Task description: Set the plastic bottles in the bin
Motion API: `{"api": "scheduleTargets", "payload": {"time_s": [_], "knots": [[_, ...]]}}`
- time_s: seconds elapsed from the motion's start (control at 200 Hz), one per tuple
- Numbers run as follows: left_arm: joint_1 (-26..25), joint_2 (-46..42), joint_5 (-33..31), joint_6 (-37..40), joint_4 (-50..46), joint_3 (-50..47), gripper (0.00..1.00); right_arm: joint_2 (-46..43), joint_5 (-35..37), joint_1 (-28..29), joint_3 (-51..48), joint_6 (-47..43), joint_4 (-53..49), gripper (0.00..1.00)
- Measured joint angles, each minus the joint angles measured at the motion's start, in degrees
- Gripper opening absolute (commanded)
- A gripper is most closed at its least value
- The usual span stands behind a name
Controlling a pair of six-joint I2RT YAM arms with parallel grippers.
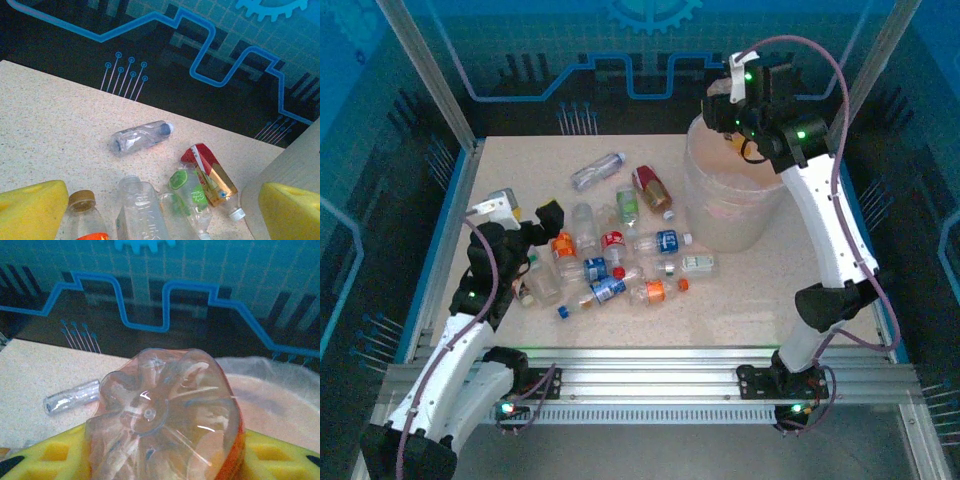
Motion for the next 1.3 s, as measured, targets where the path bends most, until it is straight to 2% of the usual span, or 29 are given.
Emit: {"api": "scheduleTargets", "payload": {"time_s": [0.465, 0.665, 0.855, 1.061, 1.296], "knots": [[0.0, 3.0, 1.2, -0.1, -1.2, 1.1, 0.99, 3.8, -0.9, -3.4, -11.3, 5.5, -1.7, 0.30], [0.0, 3.0, 1.0, 0.0, -1.9, 1.1, 0.99, 6.7, -1.8, -5.1, -13.3, 5.5, -2.1, 0.52], [0.0, 2.9, 0.2, 0.0, -3.7, 1.1, 0.99, 10.2, -2.6, -6.0, -13.4, 5.2, -2.3, 0.82], [0.0, 2.8, -0.4, 0.1, -6.2, 1.9, 0.99, 11.8, -2.5, -6.3, -10.7, 4.2, -4.5, 1.00], [0.0, 2.5, -2.2, 0.0, -7.7, 3.1, 0.99, 11.2, -2.1, -6.3, -3.0, 2.9, -6.5, 1.00]]}}
